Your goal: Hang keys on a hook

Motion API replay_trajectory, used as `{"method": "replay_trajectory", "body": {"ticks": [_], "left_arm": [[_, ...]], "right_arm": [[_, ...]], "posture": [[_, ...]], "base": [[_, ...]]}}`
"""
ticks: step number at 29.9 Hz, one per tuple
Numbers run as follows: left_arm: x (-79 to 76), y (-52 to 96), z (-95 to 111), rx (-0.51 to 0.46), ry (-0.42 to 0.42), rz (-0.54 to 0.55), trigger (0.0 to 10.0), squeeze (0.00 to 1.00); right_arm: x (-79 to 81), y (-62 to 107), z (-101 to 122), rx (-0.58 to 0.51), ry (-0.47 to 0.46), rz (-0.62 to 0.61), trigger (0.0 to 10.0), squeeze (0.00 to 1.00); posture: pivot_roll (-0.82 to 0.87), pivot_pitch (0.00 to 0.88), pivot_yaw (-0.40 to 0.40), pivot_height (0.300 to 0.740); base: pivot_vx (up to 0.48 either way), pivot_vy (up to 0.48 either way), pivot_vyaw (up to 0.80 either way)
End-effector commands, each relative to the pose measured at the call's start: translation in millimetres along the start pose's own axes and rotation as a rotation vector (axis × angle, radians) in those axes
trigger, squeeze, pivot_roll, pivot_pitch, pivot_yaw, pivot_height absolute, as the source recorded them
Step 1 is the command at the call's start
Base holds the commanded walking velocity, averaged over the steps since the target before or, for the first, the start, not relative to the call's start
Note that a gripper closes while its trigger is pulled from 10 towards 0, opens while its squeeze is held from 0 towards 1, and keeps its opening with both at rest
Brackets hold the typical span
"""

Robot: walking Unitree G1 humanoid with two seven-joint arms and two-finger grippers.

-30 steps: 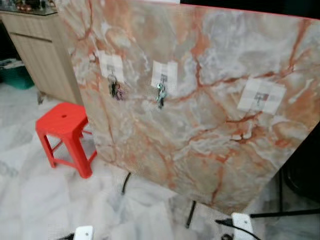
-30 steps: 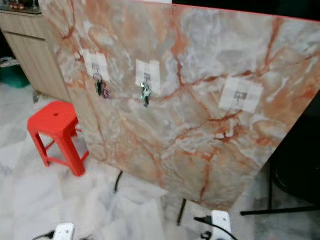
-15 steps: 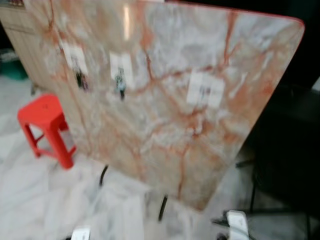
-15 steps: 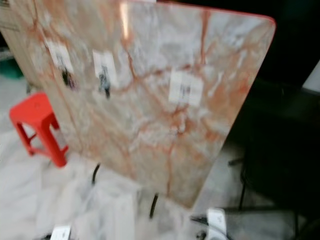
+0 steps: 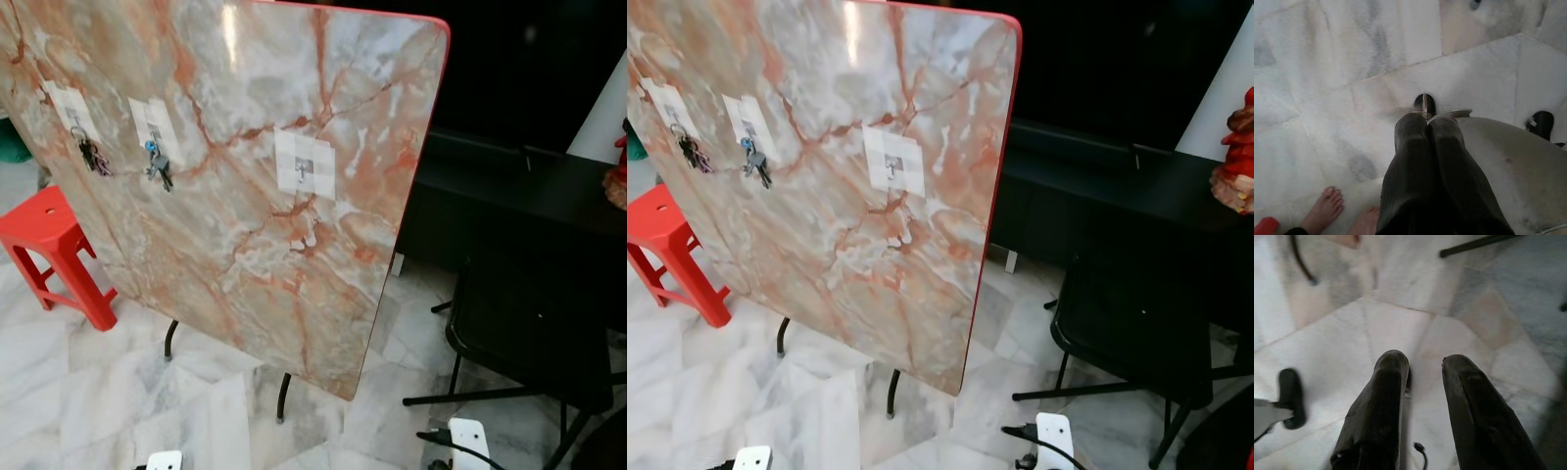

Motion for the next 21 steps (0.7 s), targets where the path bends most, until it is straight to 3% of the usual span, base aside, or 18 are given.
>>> {"method": "replay_trajectory", "body": {"ticks": [1, 15, 21], "left_arm": [[5.8, 0.9, -4.0, 0.012, -0.009, 0.008, 10.0, 0.0], [7.2, 1.3, -4.4, 0.01, -0.01, -0.001, 10.0, 0.0], [7.6, 1.3, -4.2, 0.01, -0.013, 0.004, 10.0, 0.0]], "right_arm": [[0.5, -0.2, 3.3, -0.004, 0.011, 0.0, 10.0, 0.0], [3.8, -0.2, -3.4, 0.016, 0.043, 0.009, 10.0, 0.0], [3.0, 0.0, -5.8, 0.022, 0.049, 0.007, 10.0, 0.0]], "posture": [[0.05, 0.0, -0.023, 0.74], [0.04, 0.0, -0.009, 0.74], [0.04, 0.0, -0.013, 0.74]], "base": [[0.0, 0.0, 0.0], [0.0, 0.0, -0.69], [0.0, -0.396, -0.77]]}}
Point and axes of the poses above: a point about 5 cm out from each wrist's last joint towards the gripper, its own y axis pointing back from the gripper into the wrist, its own z axis along the axis of the wrist's last joint, x = y × z, the point moved 5 cm from there along -y, pointing out of the wrist towards the gripper, and after that the axes turned 9 degrees about -y, right-handed, at the moved point
